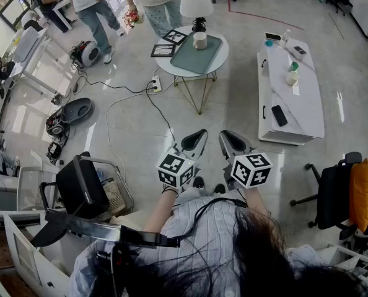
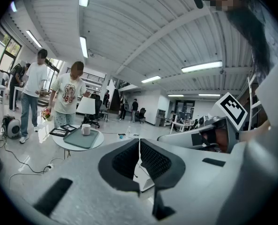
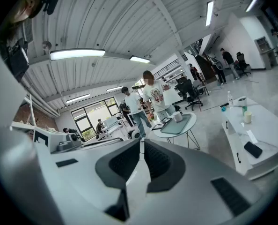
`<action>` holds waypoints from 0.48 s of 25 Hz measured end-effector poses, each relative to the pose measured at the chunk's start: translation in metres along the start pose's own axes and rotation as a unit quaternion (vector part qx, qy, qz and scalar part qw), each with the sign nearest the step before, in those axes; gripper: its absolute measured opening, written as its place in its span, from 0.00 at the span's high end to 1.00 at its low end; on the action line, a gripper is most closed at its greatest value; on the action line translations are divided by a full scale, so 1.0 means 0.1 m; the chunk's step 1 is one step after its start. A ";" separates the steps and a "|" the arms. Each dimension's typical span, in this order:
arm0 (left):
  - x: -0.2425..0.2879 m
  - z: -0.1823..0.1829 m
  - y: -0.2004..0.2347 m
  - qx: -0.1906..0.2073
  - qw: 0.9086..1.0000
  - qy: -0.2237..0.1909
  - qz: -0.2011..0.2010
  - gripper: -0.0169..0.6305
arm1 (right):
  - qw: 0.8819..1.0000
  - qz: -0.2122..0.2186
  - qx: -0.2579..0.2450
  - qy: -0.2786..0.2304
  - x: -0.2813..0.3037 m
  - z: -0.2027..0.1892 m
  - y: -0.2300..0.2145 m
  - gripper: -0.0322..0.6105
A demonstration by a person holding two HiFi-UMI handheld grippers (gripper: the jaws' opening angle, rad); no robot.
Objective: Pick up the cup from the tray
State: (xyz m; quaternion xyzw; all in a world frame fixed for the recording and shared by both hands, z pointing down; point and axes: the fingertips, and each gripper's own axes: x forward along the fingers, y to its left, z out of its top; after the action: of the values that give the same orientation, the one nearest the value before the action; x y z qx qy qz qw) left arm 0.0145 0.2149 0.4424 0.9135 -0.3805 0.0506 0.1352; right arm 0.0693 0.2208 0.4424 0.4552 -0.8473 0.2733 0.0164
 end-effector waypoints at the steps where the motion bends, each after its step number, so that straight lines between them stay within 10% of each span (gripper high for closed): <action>1: 0.00 -0.01 0.00 0.001 1.000 0.002 0.000 0.95 | 1.000 0.001 0.000 0.001 0.01 -0.01 0.01 0.88; 12: -0.03 -0.05 0.14 0.000 1.000 0.008 0.004 0.95 | 1.000 -0.006 0.005 -0.006 0.13 -0.02 0.02 0.88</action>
State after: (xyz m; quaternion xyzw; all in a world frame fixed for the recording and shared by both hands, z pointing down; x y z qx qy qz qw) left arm 0.0021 0.2091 0.4492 0.9117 -0.3827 0.0582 0.1379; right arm 0.0601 0.2124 0.4469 0.4617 -0.8434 0.2745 0.0102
